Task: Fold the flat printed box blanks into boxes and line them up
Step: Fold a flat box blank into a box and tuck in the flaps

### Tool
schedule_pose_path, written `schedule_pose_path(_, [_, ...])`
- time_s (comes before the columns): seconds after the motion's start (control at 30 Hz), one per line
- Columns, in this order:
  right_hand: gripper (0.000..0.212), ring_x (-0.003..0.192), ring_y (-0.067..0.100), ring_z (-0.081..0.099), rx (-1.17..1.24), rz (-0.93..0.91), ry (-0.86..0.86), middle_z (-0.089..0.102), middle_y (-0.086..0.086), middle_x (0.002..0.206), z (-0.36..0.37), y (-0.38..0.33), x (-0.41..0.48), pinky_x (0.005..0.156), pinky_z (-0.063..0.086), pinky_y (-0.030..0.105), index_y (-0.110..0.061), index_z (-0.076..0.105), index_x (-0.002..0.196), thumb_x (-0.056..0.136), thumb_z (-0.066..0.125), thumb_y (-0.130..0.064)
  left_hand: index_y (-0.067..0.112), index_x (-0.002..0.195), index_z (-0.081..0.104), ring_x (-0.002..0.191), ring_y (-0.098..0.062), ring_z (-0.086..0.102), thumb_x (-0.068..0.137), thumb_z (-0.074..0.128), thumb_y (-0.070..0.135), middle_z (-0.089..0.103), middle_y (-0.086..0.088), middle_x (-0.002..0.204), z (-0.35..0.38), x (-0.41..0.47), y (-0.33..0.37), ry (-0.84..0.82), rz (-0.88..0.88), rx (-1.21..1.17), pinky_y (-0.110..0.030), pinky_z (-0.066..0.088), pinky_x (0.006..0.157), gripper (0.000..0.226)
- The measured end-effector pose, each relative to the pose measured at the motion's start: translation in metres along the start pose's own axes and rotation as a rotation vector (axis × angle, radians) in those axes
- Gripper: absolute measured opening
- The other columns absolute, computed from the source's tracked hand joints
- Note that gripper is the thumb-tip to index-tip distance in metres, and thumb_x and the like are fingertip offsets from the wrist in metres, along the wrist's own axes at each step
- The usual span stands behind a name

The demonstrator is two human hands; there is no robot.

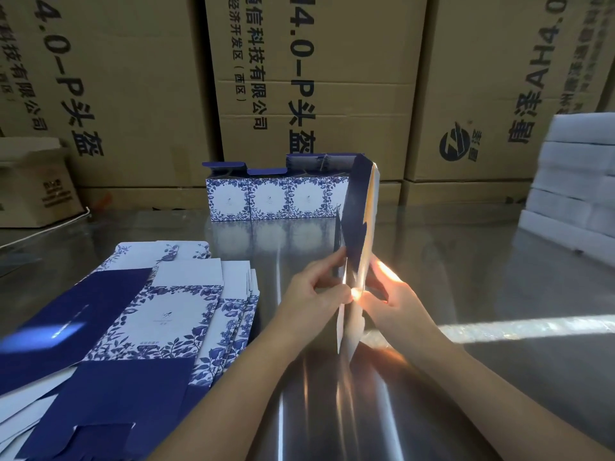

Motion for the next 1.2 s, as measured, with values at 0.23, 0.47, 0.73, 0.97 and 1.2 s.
schedule_pose_path(0.23, [0.053, 0.116, -0.007, 0.051, -0.008, 0.009, 0.043, 0.049, -0.024, 0.131, -0.005, 0.002, 0.001, 0.1, 0.042, 0.017, -0.032, 0.047, 0.138, 0.089, 0.055, -0.013, 0.03, 0.128, 0.058, 0.088, -0.002, 0.06, 0.06, 0.054, 0.02, 0.062, 0.001, 0.109, -0.004, 0.002, -0.002, 0.035, -0.01, 0.019, -0.009, 0.044, 0.076, 0.069])
schedule_pose_path(0.47, [0.044, 0.091, -0.005, 0.061, 0.019, 0.004, 0.031, 0.062, -0.015, 0.104, -0.002, -0.001, 0.001, 0.079, 0.048, 0.015, -0.034, 0.062, 0.116, 0.074, 0.05, -0.027, 0.029, 0.131, 0.053, 0.103, 0.003, 0.058, 0.083, 0.058, -0.001, 0.056, 0.004, 0.122, 0.005, 0.0, 0.003, 0.0, 0.041, 0.074, -0.006, 0.044, 0.079, 0.057])
schedule_pose_path(0.73, [0.062, 0.1, -0.005, 0.052, -0.117, 0.015, 0.124, 0.048, -0.018, 0.127, -0.013, 0.001, 0.002, 0.082, 0.037, 0.005, -0.031, 0.033, 0.145, 0.09, 0.055, -0.014, 0.027, 0.133, 0.053, 0.095, -0.005, 0.059, 0.081, 0.058, 0.001, 0.057, 0.004, 0.124, -0.011, 0.004, -0.001, 0.086, -0.003, 0.058, -0.014, 0.048, 0.083, 0.058])
schedule_pose_path(0.97, [0.048, 0.111, -0.001, 0.055, -0.101, -0.079, 0.058, 0.052, -0.02, 0.125, -0.005, -0.012, -0.001, 0.091, 0.047, 0.021, -0.034, 0.054, 0.131, 0.088, 0.054, -0.01, 0.028, 0.131, 0.054, 0.104, -0.001, 0.057, 0.082, 0.057, -0.002, 0.055, 0.003, 0.124, 0.004, -0.002, 0.006, 0.024, 0.024, 0.081, -0.007, 0.044, 0.084, 0.057])
schedule_pose_path(1.2, [0.046, 0.05, -0.012, 0.051, 0.008, -0.123, 0.035, 0.05, -0.04, 0.056, -0.002, -0.033, -0.007, 0.044, 0.034, 0.002, -0.057, 0.058, 0.056, 0.075, 0.049, -0.016, 0.028, 0.131, 0.054, 0.11, -0.002, 0.058, 0.081, 0.06, -0.006, 0.054, 0.004, 0.126, 0.005, -0.007, 0.016, 0.002, 0.086, 0.071, -0.018, 0.049, 0.09, 0.061])
Point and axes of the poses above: each hand's wrist, its own x-axis towards the middle knuckle, its own z-axis out of the palm, y = z × x, the point moved 10 cm from there along x, towards the middle knuckle
